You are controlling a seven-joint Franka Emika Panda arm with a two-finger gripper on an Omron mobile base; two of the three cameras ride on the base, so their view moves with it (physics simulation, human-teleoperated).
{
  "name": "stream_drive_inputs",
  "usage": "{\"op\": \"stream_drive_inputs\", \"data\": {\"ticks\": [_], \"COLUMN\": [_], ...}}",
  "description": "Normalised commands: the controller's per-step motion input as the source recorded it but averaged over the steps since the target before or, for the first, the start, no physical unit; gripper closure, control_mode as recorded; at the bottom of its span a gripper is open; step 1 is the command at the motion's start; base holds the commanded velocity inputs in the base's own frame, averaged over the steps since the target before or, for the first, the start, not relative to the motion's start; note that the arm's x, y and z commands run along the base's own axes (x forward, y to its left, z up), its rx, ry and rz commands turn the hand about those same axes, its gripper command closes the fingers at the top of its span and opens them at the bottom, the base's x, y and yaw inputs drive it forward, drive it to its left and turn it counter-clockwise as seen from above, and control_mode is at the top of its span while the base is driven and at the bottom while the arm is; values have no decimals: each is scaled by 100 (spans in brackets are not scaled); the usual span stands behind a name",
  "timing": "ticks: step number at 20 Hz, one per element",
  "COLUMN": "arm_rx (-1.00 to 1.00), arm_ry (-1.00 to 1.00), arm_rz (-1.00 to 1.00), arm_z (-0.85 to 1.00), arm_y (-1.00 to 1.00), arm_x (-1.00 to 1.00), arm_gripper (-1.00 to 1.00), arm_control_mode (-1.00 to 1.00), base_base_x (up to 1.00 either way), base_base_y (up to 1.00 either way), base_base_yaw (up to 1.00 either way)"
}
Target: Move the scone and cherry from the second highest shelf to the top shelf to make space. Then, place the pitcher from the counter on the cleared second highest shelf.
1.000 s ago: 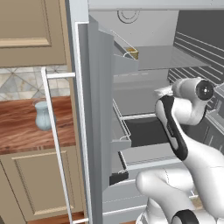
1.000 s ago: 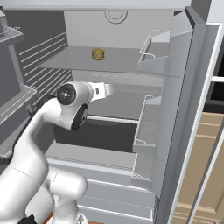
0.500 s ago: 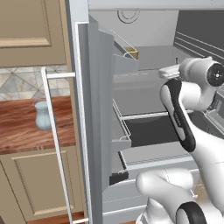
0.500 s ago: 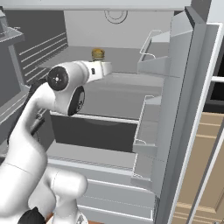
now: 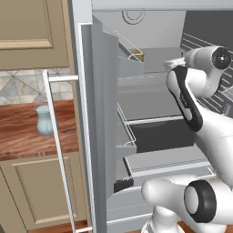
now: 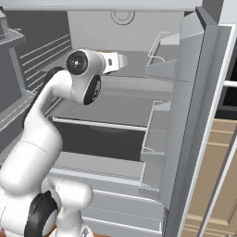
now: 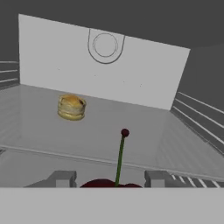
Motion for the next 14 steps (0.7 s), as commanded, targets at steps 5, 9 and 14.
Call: {"op": "stream_drive_inputs", "data": {"ticks": [5,9,14], "arm_rx": [4,6,5], "arm_ry": [16,14,3], "arm_rz": [3,5,4], "arm_z": [-31,-36,-15], "arm_y": [-3,-11,-17], "arm_x": [100,100,95], "arm_gripper": [100,100,100], "arm_control_mode": [-100,-100,-100], "base_base_x": [0,0,0], "base_base_y": [0,0,0], "base_base_yaw": [0,0,0]}}
